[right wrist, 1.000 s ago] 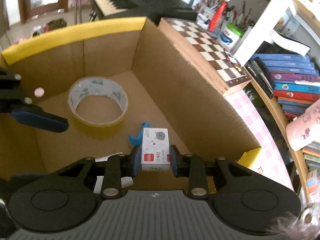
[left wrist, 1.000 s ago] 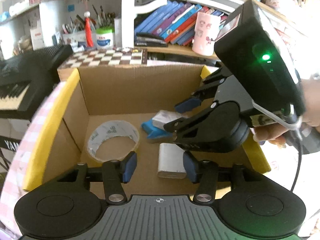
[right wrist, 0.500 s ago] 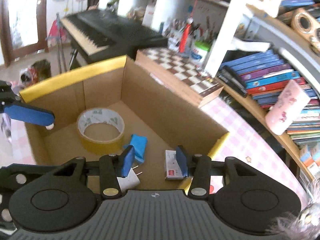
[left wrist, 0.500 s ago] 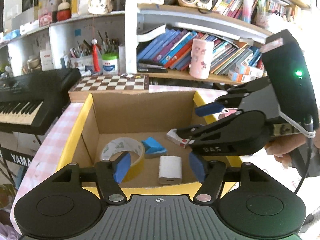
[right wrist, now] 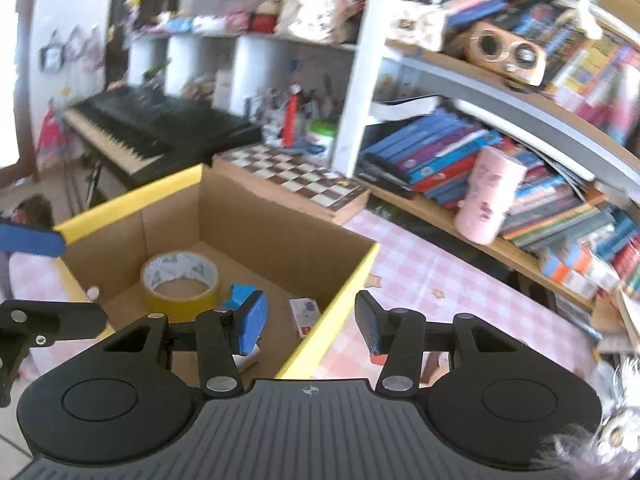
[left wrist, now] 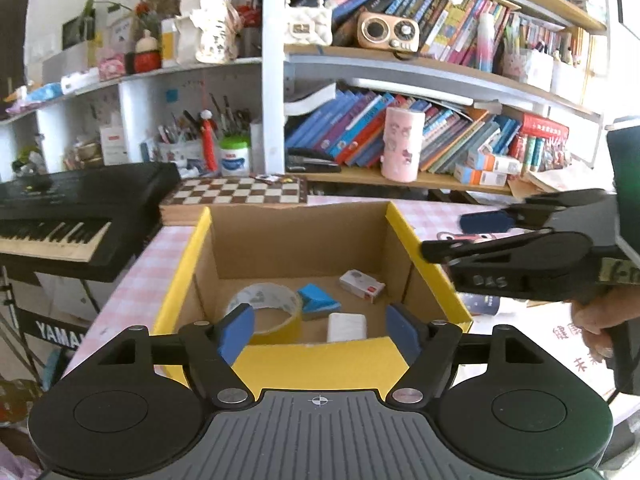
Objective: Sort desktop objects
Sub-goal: 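Open the left tool dropping the charger while the right tool drops the card box, then lift both open tools out of the box and move back toward the table objects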
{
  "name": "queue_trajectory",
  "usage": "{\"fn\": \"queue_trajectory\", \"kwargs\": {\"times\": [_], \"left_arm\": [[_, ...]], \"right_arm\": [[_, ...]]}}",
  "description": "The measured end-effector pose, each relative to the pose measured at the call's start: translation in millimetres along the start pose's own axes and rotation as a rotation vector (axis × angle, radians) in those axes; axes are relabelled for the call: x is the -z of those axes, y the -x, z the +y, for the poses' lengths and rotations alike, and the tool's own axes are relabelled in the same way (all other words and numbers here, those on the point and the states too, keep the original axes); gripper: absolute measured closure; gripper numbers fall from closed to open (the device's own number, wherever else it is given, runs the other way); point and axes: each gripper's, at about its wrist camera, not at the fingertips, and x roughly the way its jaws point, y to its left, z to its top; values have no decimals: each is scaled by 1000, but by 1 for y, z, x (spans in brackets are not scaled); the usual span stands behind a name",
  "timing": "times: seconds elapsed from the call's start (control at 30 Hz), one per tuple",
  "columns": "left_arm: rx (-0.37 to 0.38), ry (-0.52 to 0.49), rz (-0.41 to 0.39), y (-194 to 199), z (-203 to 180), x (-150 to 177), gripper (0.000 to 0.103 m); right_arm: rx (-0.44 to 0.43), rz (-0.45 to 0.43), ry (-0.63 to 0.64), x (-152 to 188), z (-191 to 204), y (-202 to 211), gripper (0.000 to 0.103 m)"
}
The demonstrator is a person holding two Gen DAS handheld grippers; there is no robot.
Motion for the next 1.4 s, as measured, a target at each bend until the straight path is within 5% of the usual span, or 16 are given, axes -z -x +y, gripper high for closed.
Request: {"fn": "queue_trajectory", "kwargs": {"times": [0.7,1.4], "left_arm": [[-38,71,-50,76,6,49,21],[-8,-25,3,109,-11,93,15]], "right_arm": [[191,-51,-231,68,45,106,55],[198,30,-274,118,110,144,40]]}}
